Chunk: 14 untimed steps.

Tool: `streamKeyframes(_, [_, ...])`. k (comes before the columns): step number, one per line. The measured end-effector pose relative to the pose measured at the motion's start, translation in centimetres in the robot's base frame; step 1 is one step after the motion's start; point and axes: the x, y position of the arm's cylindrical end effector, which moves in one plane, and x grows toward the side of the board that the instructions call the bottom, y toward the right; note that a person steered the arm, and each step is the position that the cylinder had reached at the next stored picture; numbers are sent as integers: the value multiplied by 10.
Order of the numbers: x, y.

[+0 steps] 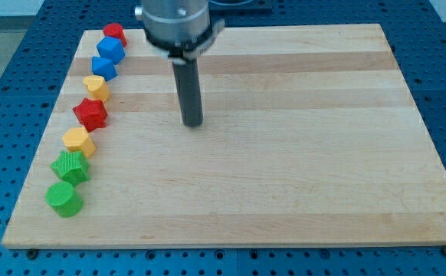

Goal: Push the green circle to the center

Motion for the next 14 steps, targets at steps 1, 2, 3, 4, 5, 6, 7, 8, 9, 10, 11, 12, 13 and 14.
streamKeyframes(1, [71,0])
streamKeyframes(2, [152,0])
streamKeyframes(3, [163,0])
streamKeyframes(4, [163,-10])
streamKeyframes(5, [163,-27])
streamKeyframes(6, [163,-27])
streamKeyframes(7, [163,-31])
streamKeyframes(8, [163,-62])
streamKeyframes(9, [163,-128])
streamKeyframes(10, [162,-160])
streamKeyframes(11, [162,-211])
streamKeyframes(12, [161,-237])
streamKeyframes(13, [150,-231])
streamKeyframes(14, [142,-219])
